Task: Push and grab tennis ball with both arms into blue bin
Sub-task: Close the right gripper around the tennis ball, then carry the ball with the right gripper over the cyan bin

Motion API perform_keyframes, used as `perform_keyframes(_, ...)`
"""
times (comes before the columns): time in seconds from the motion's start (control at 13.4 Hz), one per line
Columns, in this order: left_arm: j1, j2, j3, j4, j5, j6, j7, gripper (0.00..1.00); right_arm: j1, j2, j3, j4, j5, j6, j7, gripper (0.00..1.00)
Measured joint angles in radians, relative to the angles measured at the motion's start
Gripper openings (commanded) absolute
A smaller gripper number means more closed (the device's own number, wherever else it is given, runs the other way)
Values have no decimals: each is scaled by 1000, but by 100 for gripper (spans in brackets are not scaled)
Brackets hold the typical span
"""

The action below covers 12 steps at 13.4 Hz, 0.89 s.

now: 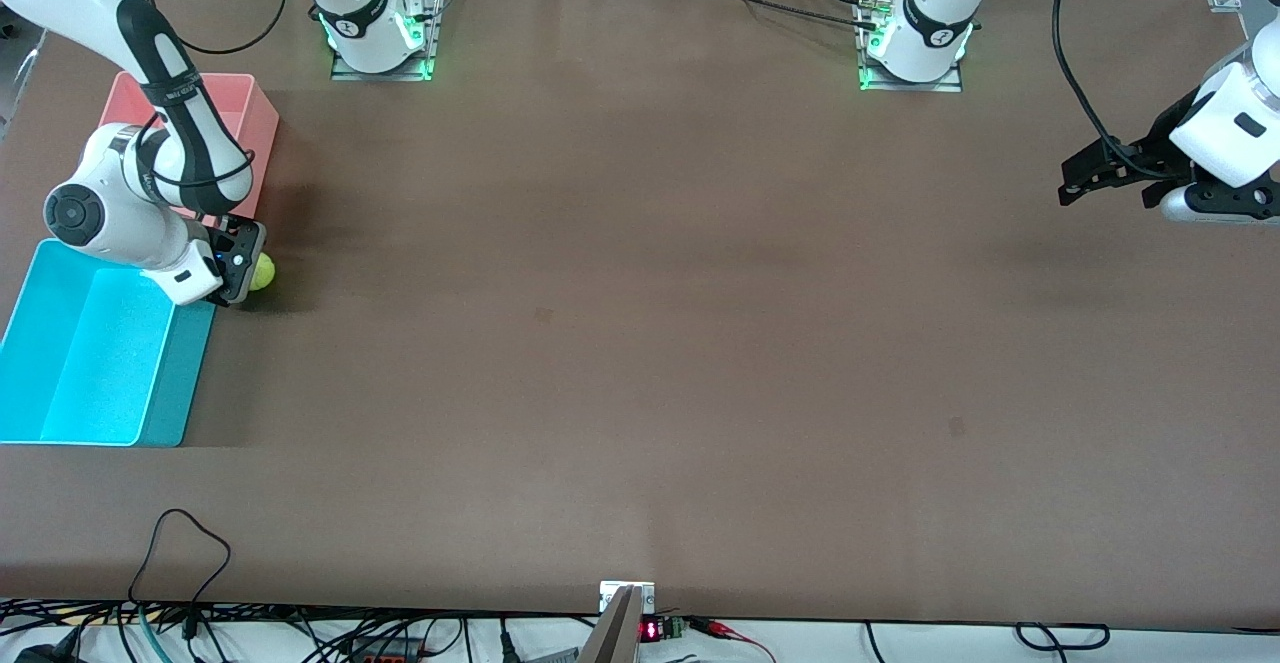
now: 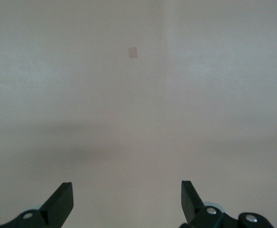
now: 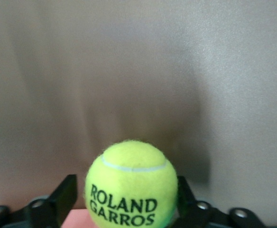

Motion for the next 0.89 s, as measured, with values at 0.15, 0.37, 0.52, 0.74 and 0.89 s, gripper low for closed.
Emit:
perform_keyframes(0.15,0,0,0,0,-1,1,0,100,0,-4,0,0,0,0,-5,15)
perform_keyframes(0.37,0,0,0,2,-10,2,0,100,0,-5,1,0,0,6,-8,9)
perform_keyframes(0.52,-1,0,-1,8,-17,7,0,100,1,-14,3,3,1,16,1,7)
perform_keyframes(0.74,-1,0,-2,14,-17,7,0,100,7,-62,11,25,2,19,123,6)
perform_keyframes(0.89,-1,0,-2,15,-17,7,0,100,15,-108,14,47,2,13,222,6)
